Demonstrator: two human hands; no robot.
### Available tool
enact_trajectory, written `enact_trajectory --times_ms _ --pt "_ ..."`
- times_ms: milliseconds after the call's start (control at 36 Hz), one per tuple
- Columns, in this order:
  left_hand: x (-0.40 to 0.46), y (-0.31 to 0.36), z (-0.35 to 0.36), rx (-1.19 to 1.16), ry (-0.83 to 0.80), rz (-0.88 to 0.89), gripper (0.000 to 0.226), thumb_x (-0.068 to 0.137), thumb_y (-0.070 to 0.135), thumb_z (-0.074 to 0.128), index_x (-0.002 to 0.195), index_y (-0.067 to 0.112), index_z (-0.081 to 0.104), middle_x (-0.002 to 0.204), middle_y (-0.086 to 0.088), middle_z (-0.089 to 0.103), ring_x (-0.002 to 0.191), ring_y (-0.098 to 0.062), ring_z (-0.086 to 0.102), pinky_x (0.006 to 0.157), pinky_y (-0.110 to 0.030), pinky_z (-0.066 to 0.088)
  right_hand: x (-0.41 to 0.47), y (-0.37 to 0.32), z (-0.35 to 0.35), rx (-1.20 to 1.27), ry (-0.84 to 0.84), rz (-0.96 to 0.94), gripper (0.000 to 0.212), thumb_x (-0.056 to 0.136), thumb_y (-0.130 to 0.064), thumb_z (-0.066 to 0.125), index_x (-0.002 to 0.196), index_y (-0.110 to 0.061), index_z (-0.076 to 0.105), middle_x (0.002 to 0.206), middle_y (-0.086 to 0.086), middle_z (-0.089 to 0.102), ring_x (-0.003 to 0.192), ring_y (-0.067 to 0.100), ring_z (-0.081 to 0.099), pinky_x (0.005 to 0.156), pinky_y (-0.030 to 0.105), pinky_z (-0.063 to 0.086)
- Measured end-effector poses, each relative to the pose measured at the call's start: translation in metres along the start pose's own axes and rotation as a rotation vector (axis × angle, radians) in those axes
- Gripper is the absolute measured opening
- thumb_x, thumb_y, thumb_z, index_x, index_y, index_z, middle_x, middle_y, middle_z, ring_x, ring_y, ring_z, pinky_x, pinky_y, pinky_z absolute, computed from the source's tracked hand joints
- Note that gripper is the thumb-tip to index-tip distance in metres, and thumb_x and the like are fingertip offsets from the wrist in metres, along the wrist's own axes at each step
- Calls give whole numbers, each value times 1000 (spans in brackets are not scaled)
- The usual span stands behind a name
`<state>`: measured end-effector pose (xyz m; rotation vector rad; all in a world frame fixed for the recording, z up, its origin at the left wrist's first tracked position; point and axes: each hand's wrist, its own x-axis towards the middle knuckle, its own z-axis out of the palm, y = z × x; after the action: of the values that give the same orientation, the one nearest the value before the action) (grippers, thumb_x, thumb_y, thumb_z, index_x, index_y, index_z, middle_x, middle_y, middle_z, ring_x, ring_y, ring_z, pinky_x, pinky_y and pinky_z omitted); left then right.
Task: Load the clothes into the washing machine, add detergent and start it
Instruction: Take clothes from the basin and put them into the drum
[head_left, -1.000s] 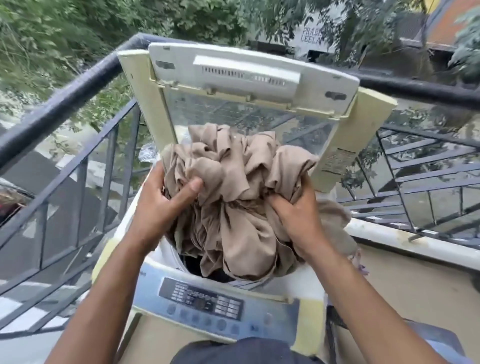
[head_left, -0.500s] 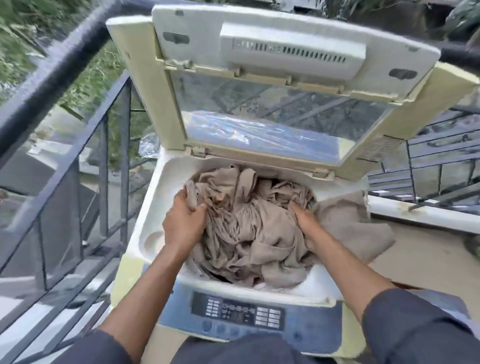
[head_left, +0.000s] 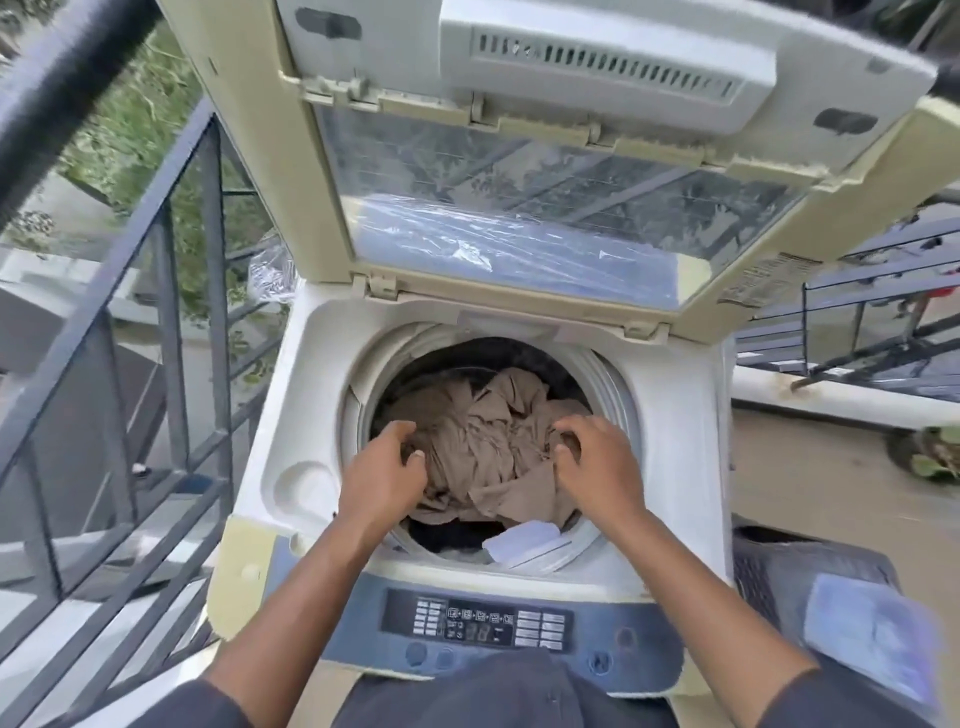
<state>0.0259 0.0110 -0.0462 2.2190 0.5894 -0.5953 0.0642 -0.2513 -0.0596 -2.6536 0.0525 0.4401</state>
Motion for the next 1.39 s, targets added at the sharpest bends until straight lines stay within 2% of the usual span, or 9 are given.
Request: enact_trajectory --times_ms 250,361,528,694,778,917,1028,1194,1389 --pt "-7 6 3 13 -96 44 41 107 31 57 148 27 58 146 5 66 131 -19 63 113 -37 47 -26 10 -6 -71 -199 -74 20 102 -29 52 117 -26 64 111 -5 67 105 19 63 81 33 51" --pt "-18 16 10 -20 -153 109 35 108 32 59 142 25 64 136 7 68 121 -14 63 101 -28 44 -38 2 -12 -39 -232 -66 29 103 -33 51 128 -27 63 121 -7 67 111 17 62 90 34 52" --pt "-34 29 30 -14 -185 182 26 104 37 64 129 33 70 128 12 72 119 -11 66 99 -29 48 -56 10 -24 71 -215 -70 25 100 -38 53 121 -34 66 118 -12 71 107 13 65 91 38 56" --pt "-53 68 51 -14 -193 297 20 104 32 65 123 34 73 119 14 73 114 -8 67 98 -28 49 -70 40 -57 305 -65 -43 16 98 -34 61 107 -35 74 99 -19 75 86 -1 67 84 26 55" --pt "-58 93 63 -18 -199 378 19 105 33 65 121 36 74 116 21 74 112 -4 68 98 -29 52 -74 61 -73 406 52 -15 13 96 -27 66 102 -33 77 88 -20 74 80 -5 66 73 13 48" --pt "-65 148 89 -20 -191 506 26 106 27 64 129 29 74 122 17 75 111 -3 69 98 -27 54 -74 106 -97 582 174 41 14 95 -17 68 96 -28 77 83 -11 77 78 6 71 74 29 57" --pt "-63 196 121 -78 -227 592 19 105 27 65 121 32 75 113 17 78 105 -6 73 95 -39 60 -63 155 -112 592 232 102 16 95 -16 68 94 -30 77 81 -12 77 75 5 71 71 27 56" --pt "-59 270 182 -80 -250 664 20 105 21 64 118 31 75 108 18 78 98 -3 71 77 -23 57 -40 231 -131 578 238 178 19 92 -14 69 98 -27 80 83 -18 76 72 -6 66 72 19 51" --pt "-28 322 269 -1 -312 586 21 102 28 63 119 28 75 108 18 78 99 2 71 81 -22 53 2 322 -129 569 148 300 18 89 -17 68 95 -30 79 73 -21 70 68 -4 63 71 27 55"
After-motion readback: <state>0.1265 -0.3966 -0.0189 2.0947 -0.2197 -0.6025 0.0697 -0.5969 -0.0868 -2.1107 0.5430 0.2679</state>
